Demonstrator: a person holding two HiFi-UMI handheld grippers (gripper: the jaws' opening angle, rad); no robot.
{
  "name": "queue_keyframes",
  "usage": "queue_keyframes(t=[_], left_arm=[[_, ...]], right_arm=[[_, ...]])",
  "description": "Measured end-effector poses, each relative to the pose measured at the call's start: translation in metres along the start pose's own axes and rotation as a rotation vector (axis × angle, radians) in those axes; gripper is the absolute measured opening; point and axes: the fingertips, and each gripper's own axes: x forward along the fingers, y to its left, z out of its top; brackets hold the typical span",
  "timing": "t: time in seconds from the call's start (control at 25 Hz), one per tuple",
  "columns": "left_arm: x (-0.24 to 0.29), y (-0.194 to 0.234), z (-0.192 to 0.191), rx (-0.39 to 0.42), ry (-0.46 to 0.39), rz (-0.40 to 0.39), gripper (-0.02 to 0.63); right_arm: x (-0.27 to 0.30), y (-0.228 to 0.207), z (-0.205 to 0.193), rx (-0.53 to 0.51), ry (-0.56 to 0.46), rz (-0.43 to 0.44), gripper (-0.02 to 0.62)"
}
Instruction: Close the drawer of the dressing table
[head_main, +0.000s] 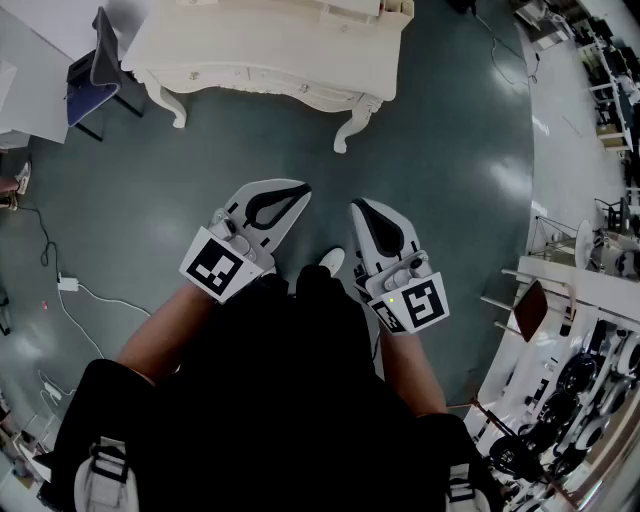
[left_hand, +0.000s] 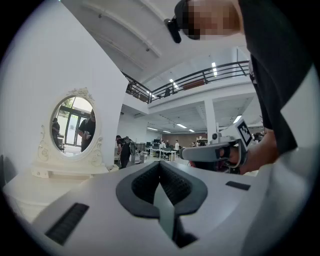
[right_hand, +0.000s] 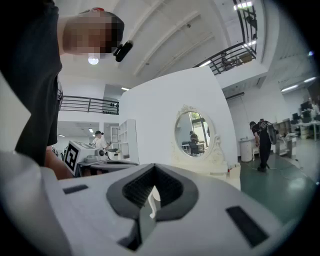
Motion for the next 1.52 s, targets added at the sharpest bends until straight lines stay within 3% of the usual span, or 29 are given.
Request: queue_keyframes(t=[0.36,0.8,1.2,1.52], left_arm=[[-0.041,-0.031,0.009,-0.002,-0.014,0.029,-0.006],[-0.071,-0.015,0.009,0.010,-0.017,0.031,-0.006],[-0.064,0.006,0.011,-0.006,-0.026,0.044,-0.006],[-0.026,0.035,0.016,0.013,-0.012,0.064,-0.006]], right_arm=[[-0.022,0.045,-0.006,0.043,0.020,0.029,0.002],[0.003,0.074,0.000,-0.014,0.013,0.021,0.002],[0.018,0.061,0.005,-0.005,-0.005,0.006,0.002],[0.044,0.018,0.013,0.009,-0.028,0.043,0.002]])
